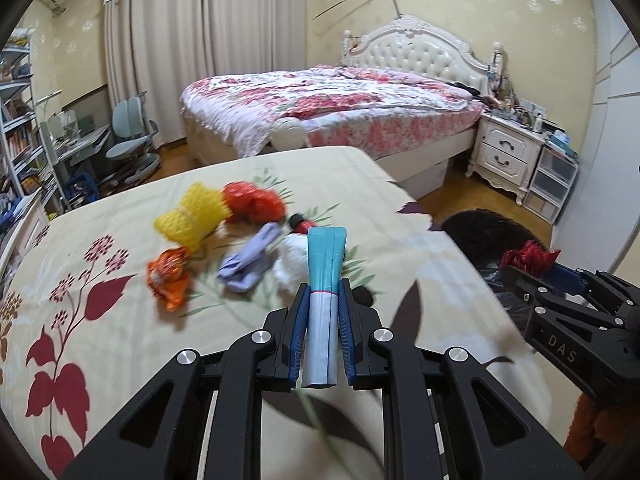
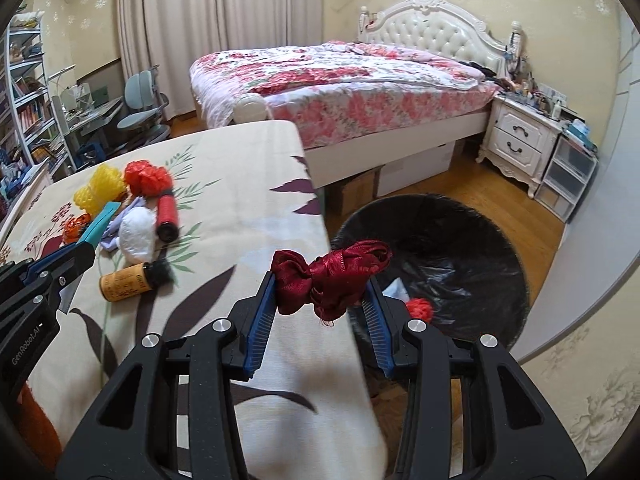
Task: Collect trash
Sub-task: 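Carry both items over the bin, open the right tool then the left, then move both open tools back over the remaining items on the bed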
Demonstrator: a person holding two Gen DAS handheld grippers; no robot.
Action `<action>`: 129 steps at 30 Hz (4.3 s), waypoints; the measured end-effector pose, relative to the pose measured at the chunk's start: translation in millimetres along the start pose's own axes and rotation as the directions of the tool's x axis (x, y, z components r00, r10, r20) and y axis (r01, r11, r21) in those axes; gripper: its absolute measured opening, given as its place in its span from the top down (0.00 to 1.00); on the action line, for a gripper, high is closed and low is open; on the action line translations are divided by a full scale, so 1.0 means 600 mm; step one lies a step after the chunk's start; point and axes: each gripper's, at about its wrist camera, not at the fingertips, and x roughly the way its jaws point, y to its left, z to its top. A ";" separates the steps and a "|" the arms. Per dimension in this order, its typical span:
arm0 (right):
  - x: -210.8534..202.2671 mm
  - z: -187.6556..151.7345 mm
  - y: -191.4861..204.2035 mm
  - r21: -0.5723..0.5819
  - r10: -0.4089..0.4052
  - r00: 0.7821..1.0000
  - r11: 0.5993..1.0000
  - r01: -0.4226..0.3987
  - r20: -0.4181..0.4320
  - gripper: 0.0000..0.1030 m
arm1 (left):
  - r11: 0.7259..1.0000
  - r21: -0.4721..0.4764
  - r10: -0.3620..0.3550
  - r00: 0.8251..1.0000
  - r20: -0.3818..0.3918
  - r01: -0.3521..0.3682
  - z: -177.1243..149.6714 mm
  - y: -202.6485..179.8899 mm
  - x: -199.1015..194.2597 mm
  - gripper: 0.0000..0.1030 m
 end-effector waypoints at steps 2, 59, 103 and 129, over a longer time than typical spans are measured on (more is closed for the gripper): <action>0.000 0.002 -0.015 0.008 -0.014 1.000 1.000 0.014 0.006 0.59 | 1.000 0.018 -0.017 1.000 0.011 0.017 0.007 -0.021 0.004 0.83; 0.094 0.026 -0.236 0.203 -0.203 0.979 0.957 0.206 -0.037 0.56 | 0.978 0.182 -0.092 0.993 -0.075 0.105 0.096 -0.283 0.201 0.83; 0.016 0.015 -0.144 0.161 -0.179 0.984 0.971 0.176 0.010 0.24 | 0.999 0.053 -0.012 1.000 -0.020 0.013 0.069 -0.149 0.089 0.23; 0.007 -0.012 0.047 -0.002 0.019 1.000 1.000 -0.019 -0.018 0.24 | 0.983 -0.055 0.173 0.983 -0.062 -0.176 -0.017 0.068 0.017 0.23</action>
